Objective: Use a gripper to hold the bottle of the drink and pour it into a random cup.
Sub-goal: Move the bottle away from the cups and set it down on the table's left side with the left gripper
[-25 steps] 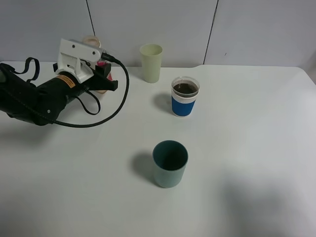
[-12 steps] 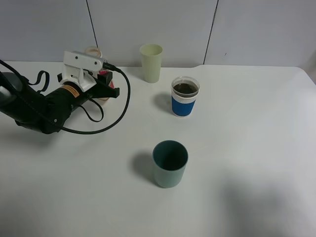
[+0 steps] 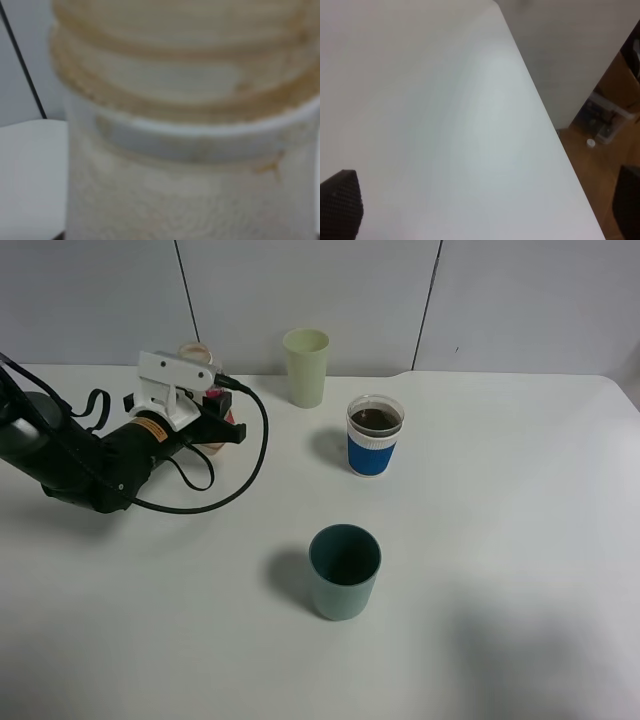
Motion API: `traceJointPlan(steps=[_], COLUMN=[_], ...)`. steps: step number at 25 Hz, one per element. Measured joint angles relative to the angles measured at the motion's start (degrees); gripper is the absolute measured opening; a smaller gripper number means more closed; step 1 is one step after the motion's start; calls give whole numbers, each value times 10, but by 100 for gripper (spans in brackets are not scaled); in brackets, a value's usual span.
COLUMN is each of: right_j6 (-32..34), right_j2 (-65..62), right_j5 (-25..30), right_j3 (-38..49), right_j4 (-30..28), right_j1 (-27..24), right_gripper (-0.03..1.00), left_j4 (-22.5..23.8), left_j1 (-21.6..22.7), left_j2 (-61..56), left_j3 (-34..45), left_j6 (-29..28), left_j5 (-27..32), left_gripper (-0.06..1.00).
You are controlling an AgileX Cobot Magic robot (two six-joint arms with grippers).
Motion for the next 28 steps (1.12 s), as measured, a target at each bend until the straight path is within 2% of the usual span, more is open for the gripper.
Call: traceJointPlan(steps=[5,10,28], right_j6=[0,0,0], right_j2=[0,0,0], right_j5=[0,0,0], right_j3=[0,0,0], right_j4=[0,0,0], right_j1=[0,0,0], right_gripper=[100,100,100], left_j4=[10,16,26], left_j1=[0,0,0], left_j2=[2,15,27], left_j3=[-14,-31,-46], left_j6=[0,0,-2], left_j5=[16,60,66], left_gripper=[34,34,34])
